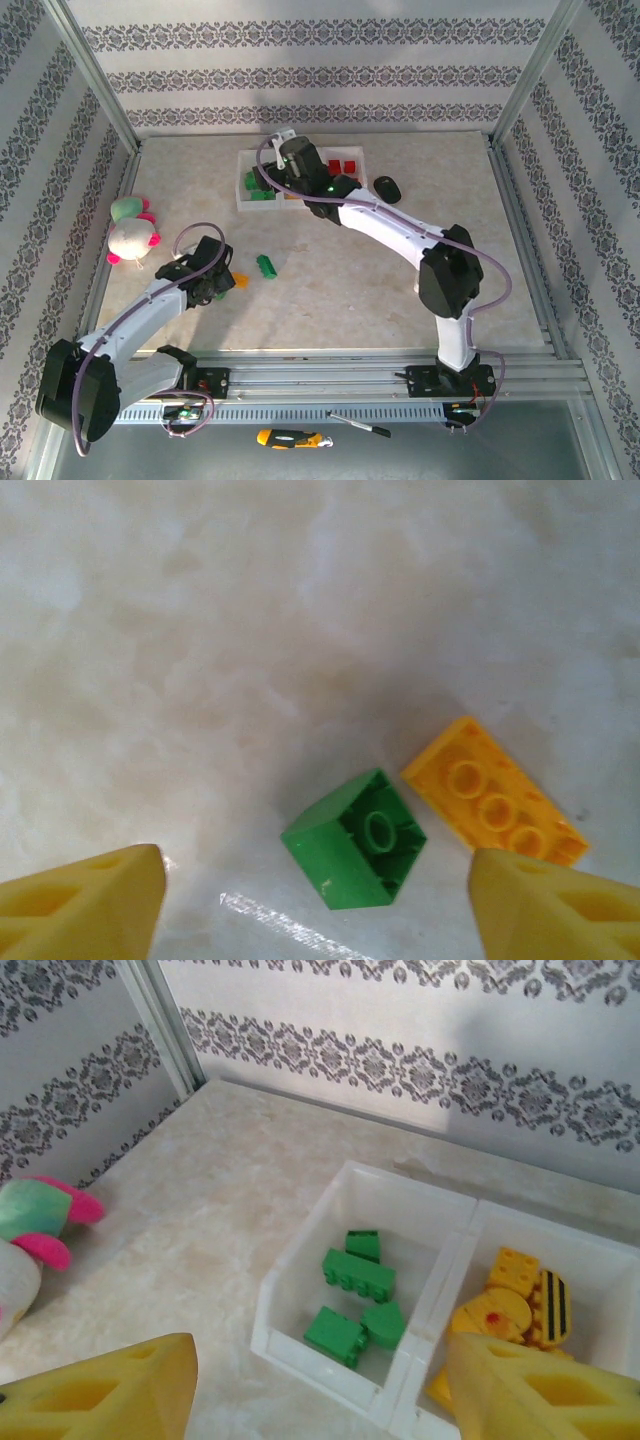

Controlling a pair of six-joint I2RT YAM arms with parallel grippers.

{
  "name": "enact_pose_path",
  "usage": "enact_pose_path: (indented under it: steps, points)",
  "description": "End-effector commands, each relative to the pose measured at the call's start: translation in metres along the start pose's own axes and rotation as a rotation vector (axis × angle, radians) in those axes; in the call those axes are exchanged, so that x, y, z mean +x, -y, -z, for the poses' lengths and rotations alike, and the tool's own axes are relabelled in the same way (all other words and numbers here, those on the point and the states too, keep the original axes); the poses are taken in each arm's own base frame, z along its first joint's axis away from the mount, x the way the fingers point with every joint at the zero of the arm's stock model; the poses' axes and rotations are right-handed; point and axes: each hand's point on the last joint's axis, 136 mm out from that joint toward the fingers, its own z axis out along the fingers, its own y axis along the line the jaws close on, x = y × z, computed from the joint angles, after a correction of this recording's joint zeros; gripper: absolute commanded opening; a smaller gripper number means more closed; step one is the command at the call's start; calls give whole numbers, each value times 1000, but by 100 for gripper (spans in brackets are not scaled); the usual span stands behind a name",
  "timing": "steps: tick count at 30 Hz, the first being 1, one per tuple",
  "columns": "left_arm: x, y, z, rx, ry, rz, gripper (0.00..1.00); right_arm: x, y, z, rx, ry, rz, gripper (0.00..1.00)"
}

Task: Sort the legos into containers by color
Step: Pick up the lego from the bottom-left of the table.

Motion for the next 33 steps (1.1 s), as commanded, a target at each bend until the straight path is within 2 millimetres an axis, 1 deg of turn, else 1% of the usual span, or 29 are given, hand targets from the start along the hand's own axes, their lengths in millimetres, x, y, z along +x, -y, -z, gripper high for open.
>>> enact_pose_path:
  steps: [1,6,13,17,20,22,24,26,30,33]
  points:
    - [6,-8,-10,-20,-8,146,74,7,11,5,23,8,-18,67]
    - [13,-7,-21,1,-23,240,70,19,15,9,31,-15,-20,67]
    - [22,-4,-37,34,-53,297,65,28,12,10,13,-35,-40,67]
    - [25,-4,-42,32,-65,302,56,30,14,10,18,-39,-45,67]
    - [28,-4,-45,35,-80,300,52,31,15,10,22,-41,-44,67]
    - [29,-3,-46,36,-83,293,46,30,15,11,21,-39,-46,67]
    - [26,-2,-44,38,-76,277,39,30,14,11,20,-37,-48,67]
    - [22,-3,-39,33,-65,266,35,28,14,13,14,-36,-53,67]
    - [5,2,-22,51,-24,232,35,24,10,22,-7,-27,-74,67]
    - [-15,14,-7,96,26,194,35,24,8,31,-29,-24,-92,67]
